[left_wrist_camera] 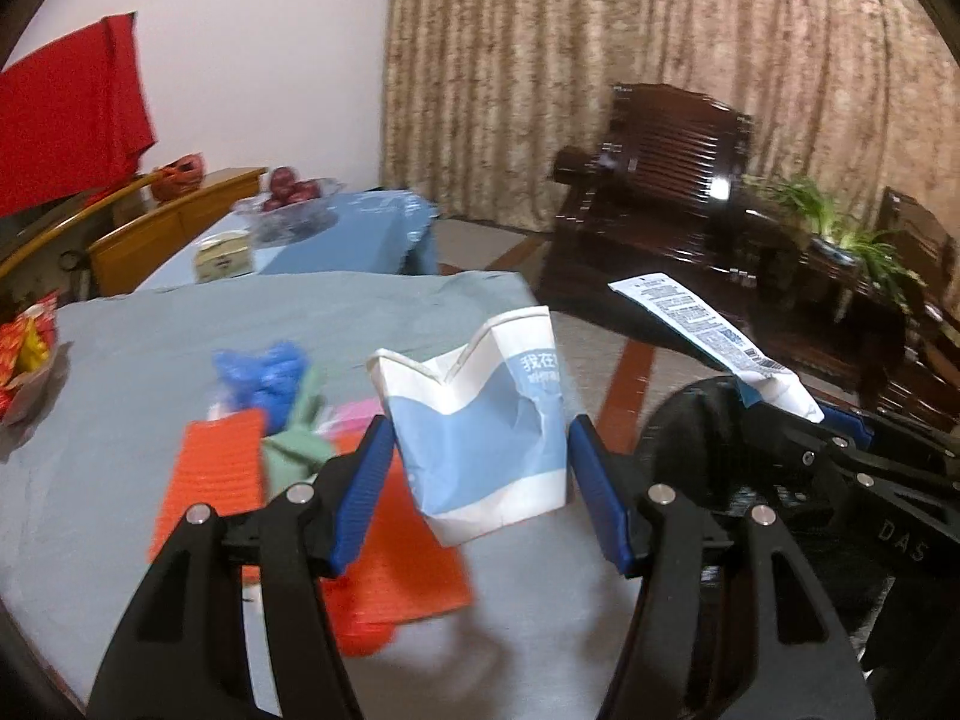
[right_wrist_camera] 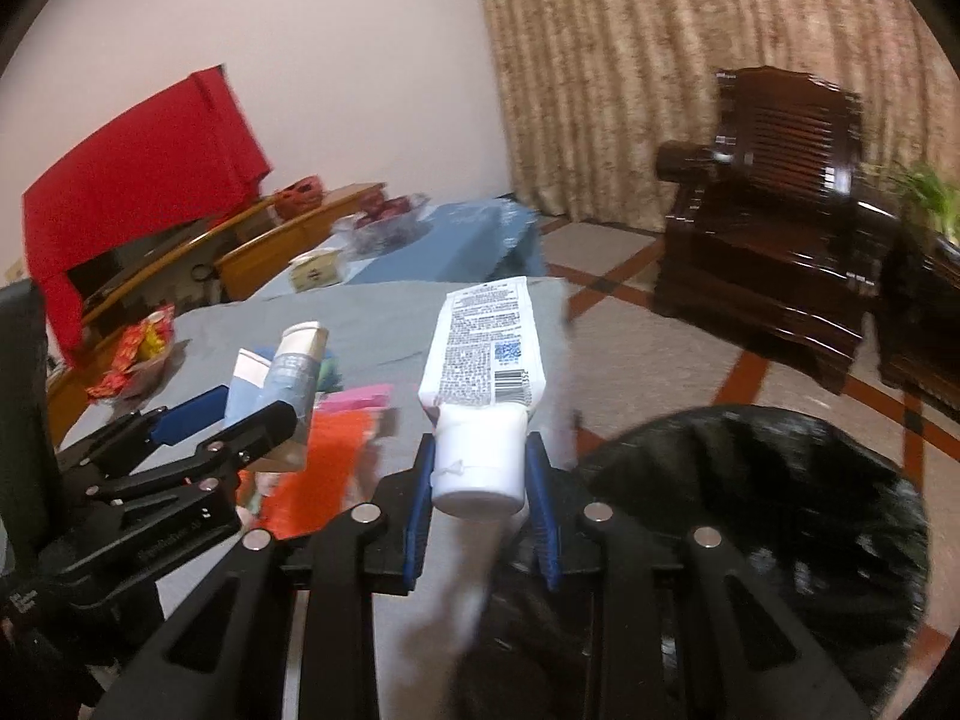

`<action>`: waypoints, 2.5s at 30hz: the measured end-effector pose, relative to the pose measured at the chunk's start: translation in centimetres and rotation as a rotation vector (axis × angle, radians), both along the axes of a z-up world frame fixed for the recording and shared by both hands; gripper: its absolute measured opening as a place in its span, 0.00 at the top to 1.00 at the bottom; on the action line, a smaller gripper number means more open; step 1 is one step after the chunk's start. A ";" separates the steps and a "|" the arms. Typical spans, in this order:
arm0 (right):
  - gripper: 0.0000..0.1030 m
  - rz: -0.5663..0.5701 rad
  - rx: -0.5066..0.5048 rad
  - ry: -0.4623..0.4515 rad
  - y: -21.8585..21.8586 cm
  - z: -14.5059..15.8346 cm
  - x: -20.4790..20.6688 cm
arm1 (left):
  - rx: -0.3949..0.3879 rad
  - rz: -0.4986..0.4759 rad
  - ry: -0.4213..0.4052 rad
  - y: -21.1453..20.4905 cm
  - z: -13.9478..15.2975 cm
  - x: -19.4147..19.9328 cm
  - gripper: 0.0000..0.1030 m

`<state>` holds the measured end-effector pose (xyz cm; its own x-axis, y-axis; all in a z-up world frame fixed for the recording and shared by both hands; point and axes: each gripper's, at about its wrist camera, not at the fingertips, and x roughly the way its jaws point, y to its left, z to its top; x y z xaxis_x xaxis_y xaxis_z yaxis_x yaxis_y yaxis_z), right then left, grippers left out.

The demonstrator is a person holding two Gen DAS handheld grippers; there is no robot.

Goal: Collect trash
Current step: 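Carry the white tube over the bin and release it while the left tool drops the paper cup in, then move both open tools back over the trash pile on the table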

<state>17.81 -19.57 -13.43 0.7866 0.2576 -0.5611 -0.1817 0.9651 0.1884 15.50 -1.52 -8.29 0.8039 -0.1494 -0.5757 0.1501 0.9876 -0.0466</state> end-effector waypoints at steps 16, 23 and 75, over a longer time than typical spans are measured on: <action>0.72 -0.273 -0.048 0.089 -12.2 -3.2 -4.5 | -0.017 -0.269 0.033 -13.0 -2.2 0.1 0.41; 0.62 -0.335 -0.057 0.131 -13.8 -4.6 -4.9 | -0.060 -0.336 0.084 -14.7 -3.7 0.5 0.17; 0.16 0.132 -0.101 0.030 14.6 -6.2 4.9 | 0.045 0.315 0.037 18.7 -4.3 -2.5 0.07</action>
<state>22.67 -4.95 -19.60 0.7324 0.2984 -0.6120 -0.3036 0.9477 0.0987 13.03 17.15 -12.63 0.7851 0.1298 -0.6056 -0.1644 0.9864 -0.0016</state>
